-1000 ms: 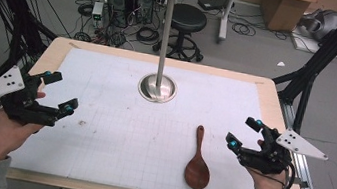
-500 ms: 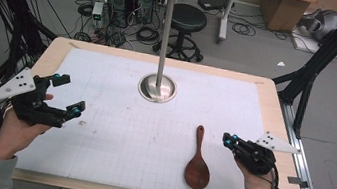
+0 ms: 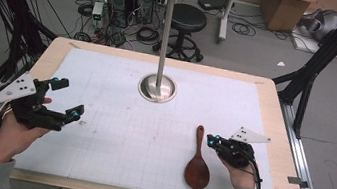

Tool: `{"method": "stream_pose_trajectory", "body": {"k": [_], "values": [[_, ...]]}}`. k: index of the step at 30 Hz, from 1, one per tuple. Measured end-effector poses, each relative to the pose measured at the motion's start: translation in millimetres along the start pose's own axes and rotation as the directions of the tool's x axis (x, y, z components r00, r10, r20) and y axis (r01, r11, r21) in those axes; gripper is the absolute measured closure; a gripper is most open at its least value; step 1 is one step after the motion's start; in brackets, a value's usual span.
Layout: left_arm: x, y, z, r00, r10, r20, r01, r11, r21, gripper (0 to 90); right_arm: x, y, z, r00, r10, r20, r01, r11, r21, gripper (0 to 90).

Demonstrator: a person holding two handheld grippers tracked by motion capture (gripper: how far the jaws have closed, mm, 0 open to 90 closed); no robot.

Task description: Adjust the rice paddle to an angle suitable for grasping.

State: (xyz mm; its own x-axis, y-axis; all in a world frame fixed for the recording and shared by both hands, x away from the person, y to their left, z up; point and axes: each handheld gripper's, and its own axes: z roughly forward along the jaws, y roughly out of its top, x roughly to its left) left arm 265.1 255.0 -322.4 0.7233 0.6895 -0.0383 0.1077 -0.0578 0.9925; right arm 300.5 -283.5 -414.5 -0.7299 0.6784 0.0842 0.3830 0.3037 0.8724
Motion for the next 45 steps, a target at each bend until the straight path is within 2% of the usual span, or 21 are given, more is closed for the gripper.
{"method": "stream_pose_trajectory", "body": {"k": [3,5,8,9,15,17,24,29,35,45], "values": [[0.5,-1.3,-1.0,1.0000,0.002,-0.004,-0.002,1.0000,0.007,1.8,-3.4,-2.4,5.4,1.0000,0.001,0.008,-0.001,1.000,0.013,89.8],[0.6,-2.5,-1.9,1.0000,0.000,-0.006,0.000,1.0000,0.010,1.8,-6.6,-5.9,9.3,0.9998,0.017,0.006,-0.017,1.000,0.013,89.8],[0.9,-4.0,-3.9,0.9999,0.000,-0.011,0.001,0.9999,0.017,1.8,-10.8,-9.3,16.1,0.9995,0.032,0.004,-0.032,0.999,0.041,89.8],[0.8,-4.7,-4.6,0.9999,-0.003,-0.014,0.003,0.9999,0.017,1.8,-12.0,-10.5,20.4,0.9994,0.030,0.016,-0.031,0.997,0.066,89.8],[1.3,-6.0,-7.7,0.9998,-0.005,-0.019,0.006,0.9998,0.022,1.8,-17.3,-14.5,32.7,0.9974,0.070,0.014,-0.071,0.991,0.111,89.8],[2.0,-6.7,-9.9,0.9997,-0.005,-0.023,0.006,0.9997,0.023,1.8,-17.7,-15.3,35.8,0.9982,0.057,0.017,-0.059,0.991,0.124,89.8],[2.5,-7.8,-13.2,0.9996,-0.008,-0.028,0.008,0.9996,0.026,1.8,-18.5,-15.3,37.6,0.9980,0.060,0.020,-0.062,0.989,0.137,89.8],[3.0,-8.7,-14.3,0.9994,-0.010,-0.032,0.011,0.9995,0.029,1.8,-17.6,-14.3,40.9,0.9987,0.038,0.034,-0.043,0.985,0.166,89.8],[3.6,-9.3,-15.8,0.9993,-0.012,-0.035,0.013,0.9995,0.029,1.8,-16.3,-13.0,43.4,0.9996,0.018,0.022,-0.022,0.984,0.179,89.8],[4.3,-11.4,-19.9,0.9988,-0.011,-0.048,0.013,0.9993,0.036,1.8,-10.0,-7.2,54.8,0.9993,-0.024,-0.030,0.029,0.982,0.185,89.8]]}}
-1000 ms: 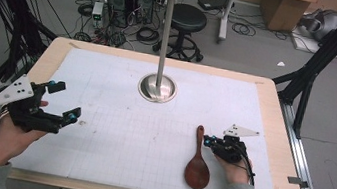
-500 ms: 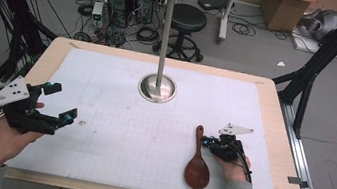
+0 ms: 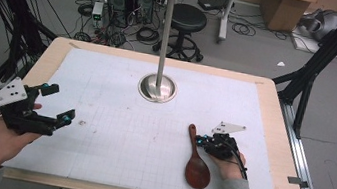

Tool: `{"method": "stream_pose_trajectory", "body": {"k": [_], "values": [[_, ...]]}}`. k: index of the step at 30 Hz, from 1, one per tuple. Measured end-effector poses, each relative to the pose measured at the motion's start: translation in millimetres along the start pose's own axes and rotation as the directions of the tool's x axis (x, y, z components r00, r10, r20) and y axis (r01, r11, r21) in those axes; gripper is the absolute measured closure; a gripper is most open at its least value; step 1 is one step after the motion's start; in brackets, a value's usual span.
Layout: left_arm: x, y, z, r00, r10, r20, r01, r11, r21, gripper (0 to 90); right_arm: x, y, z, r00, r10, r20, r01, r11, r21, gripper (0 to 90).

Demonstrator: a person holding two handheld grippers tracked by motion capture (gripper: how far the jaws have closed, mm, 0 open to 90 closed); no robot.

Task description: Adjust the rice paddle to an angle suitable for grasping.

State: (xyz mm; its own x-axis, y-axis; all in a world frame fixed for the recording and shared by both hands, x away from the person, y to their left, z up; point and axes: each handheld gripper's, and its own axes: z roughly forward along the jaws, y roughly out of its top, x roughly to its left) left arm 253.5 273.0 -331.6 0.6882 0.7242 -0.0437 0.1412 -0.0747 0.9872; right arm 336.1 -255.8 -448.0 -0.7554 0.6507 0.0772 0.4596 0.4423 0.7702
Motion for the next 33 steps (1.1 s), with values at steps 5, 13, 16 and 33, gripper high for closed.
{"method": "stream_pose_trajectory", "body": {"k": [5,13,16,33], "values": [[0.3,0.1,-1.1,1.0000,0.000,-0.002,0.000,1.0000,-0.001,1.8,0.1,0.5,0.0,1.0000,0.001,-0.005,-0.001,1.000,-0.006,89.8],[-0.4,-0.4,-1.1,1.0000,0.002,-0.001,-0.002,1.0000,0.003,1.8,3.2,5.0,3.9,0.9997,0.003,-0.025,-0.002,1.000,0.013,89.9],[-0.3,-1.1,-1.4,1.0000,0.003,-0.003,-0.003,1.0000,0.007,1.8,7.5,9.6,7.1,0.9992,-0.017,-0.036,0.018,1.000,0.022,89.9],[0.9,-3.8,-12.4,0.9997,0.002,-0.023,-0.002,0.9999,0.014,1.8,24.2,27.0,26.3,0.9920,-0.089,-0.089,0.094,0.994,0.063,89.9]]}}
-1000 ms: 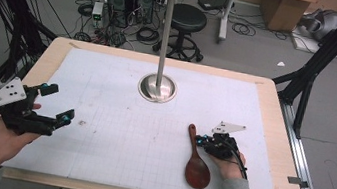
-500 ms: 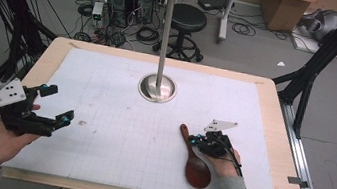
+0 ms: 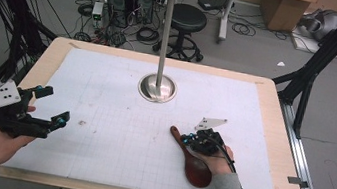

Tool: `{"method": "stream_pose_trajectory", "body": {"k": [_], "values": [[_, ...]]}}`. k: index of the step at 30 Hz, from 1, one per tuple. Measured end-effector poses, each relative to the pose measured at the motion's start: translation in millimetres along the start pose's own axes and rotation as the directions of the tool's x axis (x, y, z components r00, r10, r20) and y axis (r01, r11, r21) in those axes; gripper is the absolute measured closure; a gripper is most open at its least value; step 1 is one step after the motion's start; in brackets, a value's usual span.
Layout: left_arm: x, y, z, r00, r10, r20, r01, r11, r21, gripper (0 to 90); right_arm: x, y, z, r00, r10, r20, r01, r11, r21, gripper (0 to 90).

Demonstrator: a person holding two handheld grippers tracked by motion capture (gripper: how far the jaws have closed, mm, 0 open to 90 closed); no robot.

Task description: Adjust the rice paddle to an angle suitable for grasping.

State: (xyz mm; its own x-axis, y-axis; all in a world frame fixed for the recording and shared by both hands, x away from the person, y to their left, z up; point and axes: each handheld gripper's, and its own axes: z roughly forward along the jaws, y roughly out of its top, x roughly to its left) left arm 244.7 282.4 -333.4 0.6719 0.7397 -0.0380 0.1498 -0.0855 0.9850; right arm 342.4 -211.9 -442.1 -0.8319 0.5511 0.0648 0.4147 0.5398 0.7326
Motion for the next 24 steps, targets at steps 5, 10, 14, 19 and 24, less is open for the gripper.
{"method": "stream_pose_trajectory", "body": {"k": [5,10,14,19,24], "values": [[0.0,-0.8,-2.5,1.0000,-0.003,-0.005,0.003,1.0000,-0.001,1.8,2.9,4.7,4.6,0.9990,-0.013,-0.042,0.013,1.000,0.015,89.8],[-0.5,-1.2,-3.3,1.0000,-0.001,-0.006,0.002,1.0000,0.003,1.8,8.3,9.8,9.3,0.9971,-0.027,-0.071,0.029,0.999,0.030,89.8],[0.2,-1.2,-4.5,1.0000,0.000,-0.006,0.000,1.0000,0.004,1.8,10.4,11.8,11.2,0.9957,-0.040,-0.084,0.042,0.999,0.033,89.8],[1.7,-0.4,-6.7,0.9999,-0.003,-0.011,0.003,1.0000,-0.001,1.8,14.1,14.4,13.8,0.9939,-0.055,-0.096,0.059,0.998,0.038,89.8],[1.8,-0.7,-5.9,0.9999,-0.004,-0.011,0.004,1.0000,0.001,1.8,18.1,16.1,15.1,0.9894,-0.079,-0.122,0.085,0.995,0.046,89.8]]}}
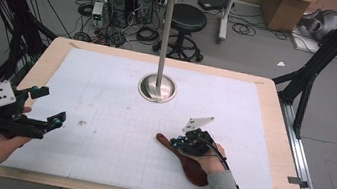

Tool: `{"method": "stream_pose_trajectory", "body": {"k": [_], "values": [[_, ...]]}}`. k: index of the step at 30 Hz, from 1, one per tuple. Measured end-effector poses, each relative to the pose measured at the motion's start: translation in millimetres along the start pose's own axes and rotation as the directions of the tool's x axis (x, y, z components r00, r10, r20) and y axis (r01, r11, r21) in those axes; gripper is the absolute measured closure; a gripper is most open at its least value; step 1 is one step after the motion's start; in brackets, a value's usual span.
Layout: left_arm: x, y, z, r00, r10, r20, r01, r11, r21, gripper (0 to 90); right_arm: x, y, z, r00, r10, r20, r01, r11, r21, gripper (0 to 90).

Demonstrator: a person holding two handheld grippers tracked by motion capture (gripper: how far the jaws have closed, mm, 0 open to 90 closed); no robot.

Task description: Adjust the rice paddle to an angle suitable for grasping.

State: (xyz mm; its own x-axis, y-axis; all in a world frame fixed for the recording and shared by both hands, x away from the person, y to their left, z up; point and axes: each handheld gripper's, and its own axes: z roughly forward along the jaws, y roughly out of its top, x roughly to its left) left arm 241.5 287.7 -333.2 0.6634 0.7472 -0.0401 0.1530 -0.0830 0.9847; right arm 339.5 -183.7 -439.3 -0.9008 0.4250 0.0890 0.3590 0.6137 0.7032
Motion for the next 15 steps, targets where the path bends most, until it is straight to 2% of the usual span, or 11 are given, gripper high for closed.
{"method": "stream_pose_trajectory", "body": {"k": [5,6,7,8,9,11,12,14,15], "values": [[-0.3,-0.8,3.0,1.0000,-0.001,0.009,0.001,1.0000,0.004,1.8,0.7,0.4,-2.5,0.9999,0.002,0.012,-0.002,1.000,-0.005,88.1],[-0.1,-0.8,3.2,1.0000,0.000,0.010,0.000,1.0000,0.004,1.8,0.8,0.7,-4.3,0.9997,0.004,0.022,-0.004,1.000,-0.013,81.5],[0.7,-0.4,3.4,0.9999,-0.003,0.010,0.003,1.0000,0.002,1.8,1.5,1.2,-8.9,0.9983,0.025,0.053,-0.023,0.999,-0.033,73.1],[1.2,-0.2,3.5,0.9999,-0.004,0.010,0.004,1.0000,0.000,1.8,1.8,1.3,-10.6,0.9979,0.027,0.059,-0.025,0.999,-0.040,68.9],[1.2,-0.2,3.5,0.9999,-0.004,0.010,0.004,1.0000,0.000,1.8,1.8,1.3,-10.6,0.9979,0.027,0.059,-0.025,0.999,-0.040,68.9],[2.2,0.3,4.0,0.9999,-0.007,0.012,0.007,1.0000,-0.002,1.8,4.2,2.5,-15.7,0.9945,0.051,0.092,-0.046,0.997,-0.056,56.9],[2.7,0.6,4.9,0.9999,-0.008,0.014,0.008,1.0000,-0.004,1.8,6.7,4.3,-19.9,0.9908,0.050,0.126,-0.041,0.997,-0.071,44.5],[2.9,1.1,6.4,0.9998,-0.008,0.017,0.009,0.9999,-0.006,1.8,10.2,6.8,-23.5,0.9872,0.060,0.148,-0.048,0.996,-0.081,34.9],[2.9,1.1,6.4,0.9998,-0.008,0.017,0.009,0.9999,-0.006,1.8,10.2,6.8,-23.5,0.9872,0.060,0.148,-0.048,0.996,-0.081,34.9]]}}
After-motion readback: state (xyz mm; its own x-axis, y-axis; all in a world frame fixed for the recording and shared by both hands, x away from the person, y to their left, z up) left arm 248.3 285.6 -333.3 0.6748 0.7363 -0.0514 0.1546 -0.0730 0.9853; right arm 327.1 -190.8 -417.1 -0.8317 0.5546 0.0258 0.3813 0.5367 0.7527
